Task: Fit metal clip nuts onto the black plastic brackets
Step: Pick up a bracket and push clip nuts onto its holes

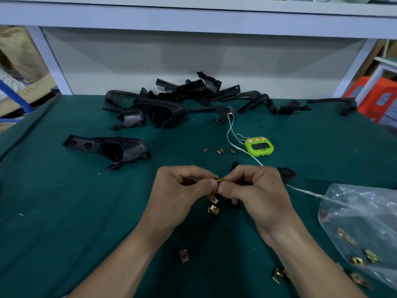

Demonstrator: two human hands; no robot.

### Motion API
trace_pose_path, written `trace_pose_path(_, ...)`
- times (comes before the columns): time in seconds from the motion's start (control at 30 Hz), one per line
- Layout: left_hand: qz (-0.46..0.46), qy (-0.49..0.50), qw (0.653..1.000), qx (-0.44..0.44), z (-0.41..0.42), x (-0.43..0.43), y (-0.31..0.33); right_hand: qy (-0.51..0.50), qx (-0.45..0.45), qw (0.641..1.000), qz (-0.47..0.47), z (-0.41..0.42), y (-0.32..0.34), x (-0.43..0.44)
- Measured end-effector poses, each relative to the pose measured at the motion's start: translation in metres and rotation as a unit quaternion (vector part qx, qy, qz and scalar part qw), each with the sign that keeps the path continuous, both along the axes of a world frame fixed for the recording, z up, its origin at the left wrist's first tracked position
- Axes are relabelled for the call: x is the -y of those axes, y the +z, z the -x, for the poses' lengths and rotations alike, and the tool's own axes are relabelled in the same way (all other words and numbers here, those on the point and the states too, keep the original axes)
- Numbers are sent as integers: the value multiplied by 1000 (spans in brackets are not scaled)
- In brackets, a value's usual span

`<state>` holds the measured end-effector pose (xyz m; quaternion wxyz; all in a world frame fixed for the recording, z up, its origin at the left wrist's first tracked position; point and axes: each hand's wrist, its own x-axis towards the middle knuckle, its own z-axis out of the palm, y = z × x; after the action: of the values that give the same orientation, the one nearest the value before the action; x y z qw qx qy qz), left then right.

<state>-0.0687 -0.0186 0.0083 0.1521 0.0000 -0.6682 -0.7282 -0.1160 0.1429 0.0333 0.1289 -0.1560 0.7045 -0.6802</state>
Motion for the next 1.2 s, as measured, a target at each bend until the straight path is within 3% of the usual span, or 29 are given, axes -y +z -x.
trace_pose_path(0.23, -14, -37, 999, 25, 0, -2, 1, 11, 69, 997, 40, 2, -2, 0)
trace_pose_path(0.3, -22, -26, 998, 45, 1, -3, 1, 46, 70, 996, 15, 5, 0, -3)
trace_pose_path(0.4, -65, 0, 993, 103, 1, -4, 2, -17, -45, 990, -130, 22, 2, -21)
trace_pose_path(0.5, -103, -2, 984, 146, 1, -2, 4, -130, -166, 924, -318, 37, 3, -45)
trace_pose_path(0.6, -114, 6, 980, 165, 1, 1, 5, -48, -133, 903, -405, 37, -4, -42)
trace_pose_path(0.7, -115, 33, 977, 176, 1, 1, 3, 15, -185, 849, -494, 32, -14, -30)
trace_pose_path(0.8, -127, 61, 974, 178, 3, 3, 3, 15, -253, 834, -490, 30, -19, -23)
trace_pose_path(0.93, -178, 92, 966, 164, 7, 10, 3, 0, -266, 866, -423, 30, -20, -22)
trace_pose_path(1.2, -196, 62, 969, 136, 10, 18, 2, 42, -334, 832, -441, 24, -27, -11)
